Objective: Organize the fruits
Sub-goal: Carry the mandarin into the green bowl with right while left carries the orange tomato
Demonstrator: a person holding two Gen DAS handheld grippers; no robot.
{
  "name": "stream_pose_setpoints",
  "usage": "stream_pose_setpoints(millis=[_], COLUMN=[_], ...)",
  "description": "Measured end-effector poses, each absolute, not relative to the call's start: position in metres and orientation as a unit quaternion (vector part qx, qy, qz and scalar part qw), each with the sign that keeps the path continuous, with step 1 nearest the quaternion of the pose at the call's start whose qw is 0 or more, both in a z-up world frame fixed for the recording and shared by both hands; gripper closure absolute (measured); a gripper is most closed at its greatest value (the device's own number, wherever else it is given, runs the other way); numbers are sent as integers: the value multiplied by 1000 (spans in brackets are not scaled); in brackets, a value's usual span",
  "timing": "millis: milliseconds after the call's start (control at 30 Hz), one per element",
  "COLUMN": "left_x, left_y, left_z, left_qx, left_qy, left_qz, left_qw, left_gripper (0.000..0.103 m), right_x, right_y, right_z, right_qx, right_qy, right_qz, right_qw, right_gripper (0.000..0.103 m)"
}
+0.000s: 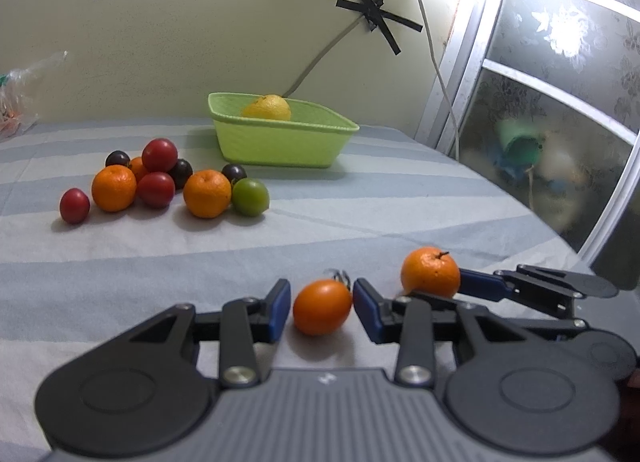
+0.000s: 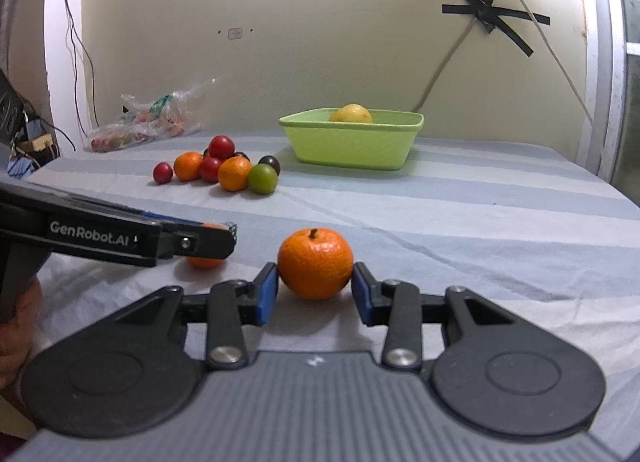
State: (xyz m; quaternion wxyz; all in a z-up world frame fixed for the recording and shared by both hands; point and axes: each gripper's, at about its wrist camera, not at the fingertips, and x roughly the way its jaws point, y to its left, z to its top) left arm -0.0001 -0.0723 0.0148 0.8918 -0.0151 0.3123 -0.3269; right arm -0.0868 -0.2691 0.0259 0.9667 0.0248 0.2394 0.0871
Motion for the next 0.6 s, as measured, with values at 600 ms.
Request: stream_pose_setpoints(millis=[600], left_x=[174], left_y=[-102], left_z=[82], left_qx=[-95], left_qy=[329], left_qz=[-324], left_qw=[882], left_gripper=[69], right_x=[66], right_y=[-312], right_z=[73], right_qx=[28], right_qy=[199], right_qz=[76], right_qw=[977], right_gripper=[61])
